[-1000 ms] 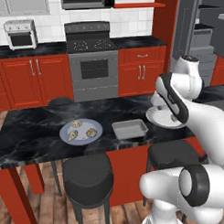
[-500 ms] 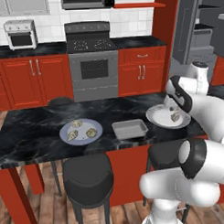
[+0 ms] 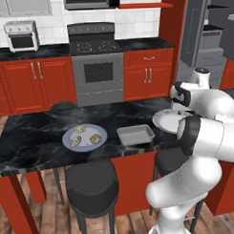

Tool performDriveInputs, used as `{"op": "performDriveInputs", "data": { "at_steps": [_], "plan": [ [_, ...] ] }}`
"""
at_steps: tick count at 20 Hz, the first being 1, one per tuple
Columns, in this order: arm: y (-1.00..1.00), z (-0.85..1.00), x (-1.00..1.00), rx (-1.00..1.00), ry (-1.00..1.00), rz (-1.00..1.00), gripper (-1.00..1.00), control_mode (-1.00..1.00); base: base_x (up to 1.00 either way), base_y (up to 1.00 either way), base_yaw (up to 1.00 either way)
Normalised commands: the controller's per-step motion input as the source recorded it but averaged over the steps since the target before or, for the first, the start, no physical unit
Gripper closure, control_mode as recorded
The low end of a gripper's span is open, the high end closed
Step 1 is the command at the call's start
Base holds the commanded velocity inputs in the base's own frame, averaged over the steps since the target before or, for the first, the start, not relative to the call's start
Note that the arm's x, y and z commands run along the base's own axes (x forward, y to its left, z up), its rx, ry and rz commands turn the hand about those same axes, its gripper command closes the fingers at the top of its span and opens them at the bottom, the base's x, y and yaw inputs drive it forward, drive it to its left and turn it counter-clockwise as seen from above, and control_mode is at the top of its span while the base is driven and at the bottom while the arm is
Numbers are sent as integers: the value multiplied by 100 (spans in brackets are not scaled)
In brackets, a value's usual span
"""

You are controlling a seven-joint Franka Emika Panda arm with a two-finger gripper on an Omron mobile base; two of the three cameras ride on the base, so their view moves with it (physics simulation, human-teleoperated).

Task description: Place two dumplings into each of the tupperware containers and then place the containers in the fridge.

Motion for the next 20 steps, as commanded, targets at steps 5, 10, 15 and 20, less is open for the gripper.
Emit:
{"op": "performDriveInputs", "data": {
  "at_steps": [5, 10, 15, 20],
  "plan": [
    [-52, -46, 46, -1, 12, -10, -100, -100, 0, 0, 0],
    [-31, -48, 38, 7, 4, 0, -100, -100, 0, 0, 0],
    [-9, -52, 46, 7, 5, 0, -100, -100, 0, 0, 0],
    [-15, -43, 55, 0, 0, 0, -100, -100, 0, 0, 0]
  ]
}}
